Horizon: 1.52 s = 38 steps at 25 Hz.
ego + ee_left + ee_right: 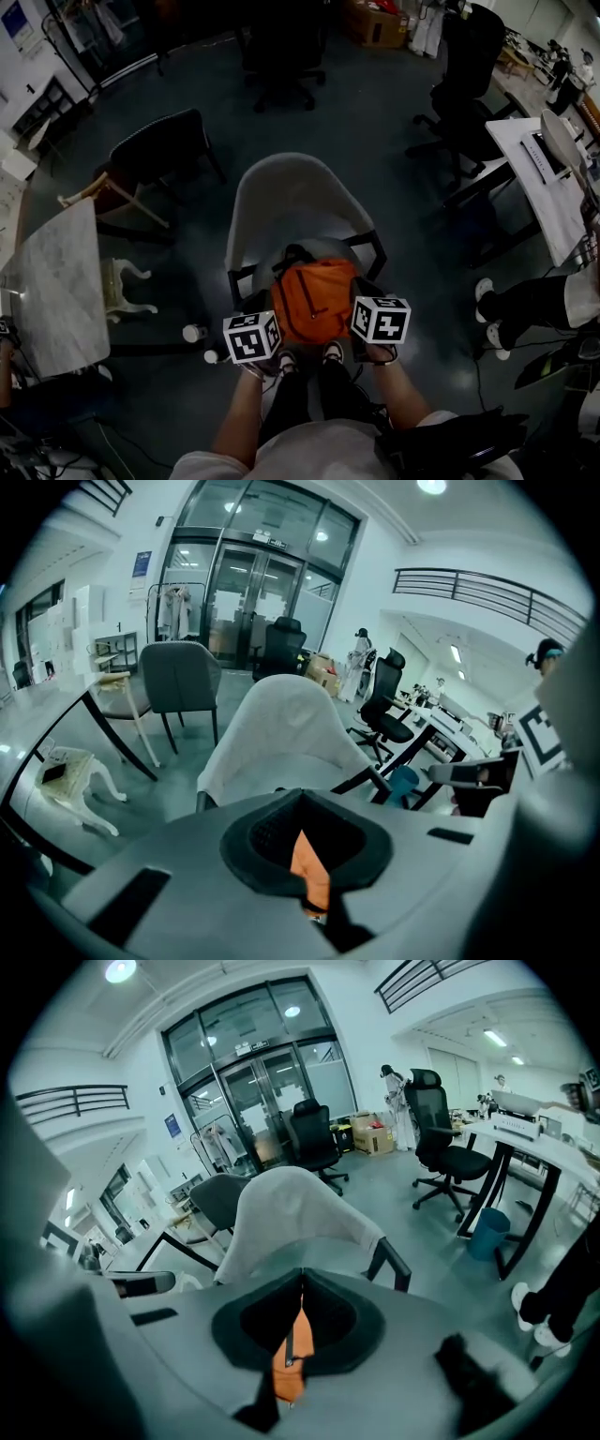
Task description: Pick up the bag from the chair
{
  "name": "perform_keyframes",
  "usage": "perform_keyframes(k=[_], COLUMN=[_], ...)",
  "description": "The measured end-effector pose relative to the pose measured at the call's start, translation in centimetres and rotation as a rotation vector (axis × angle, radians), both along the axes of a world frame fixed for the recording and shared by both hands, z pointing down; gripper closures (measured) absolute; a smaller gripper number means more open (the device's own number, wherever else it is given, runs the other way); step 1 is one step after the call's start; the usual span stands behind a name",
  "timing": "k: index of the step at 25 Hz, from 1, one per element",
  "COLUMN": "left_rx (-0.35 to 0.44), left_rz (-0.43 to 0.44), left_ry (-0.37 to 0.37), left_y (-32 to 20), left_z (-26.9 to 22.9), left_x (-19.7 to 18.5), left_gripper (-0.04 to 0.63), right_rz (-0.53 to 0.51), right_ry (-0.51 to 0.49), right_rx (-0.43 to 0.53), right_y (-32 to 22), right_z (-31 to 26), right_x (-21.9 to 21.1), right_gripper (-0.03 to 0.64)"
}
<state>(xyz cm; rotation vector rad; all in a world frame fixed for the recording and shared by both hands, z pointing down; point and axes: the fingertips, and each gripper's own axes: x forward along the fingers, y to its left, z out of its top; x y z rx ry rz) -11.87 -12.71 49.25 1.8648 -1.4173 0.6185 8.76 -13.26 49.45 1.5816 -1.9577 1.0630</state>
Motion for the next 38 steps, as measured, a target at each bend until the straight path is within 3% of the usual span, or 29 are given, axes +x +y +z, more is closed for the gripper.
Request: perform_keyframes(k=[26,38], left_rx=[-0.267,-0.294], left_rz=[-0.096,-0.097], left_ry=[0.028,0.047], left_y=[8.1,9.4], left_z=[17.1,18.6], left_x=[-1.1,-0.4], left_gripper=[0.582,0.581], right_rz=[-0.092,-0.097], right_ry=[-0.022,-0.014], right_rx=[-0.208,-0.214], right_y=[4.7,4.7], right_z=[16.2,17.3], right_x=[-3.5,-3.3], right_gripper=[0.584,0.584])
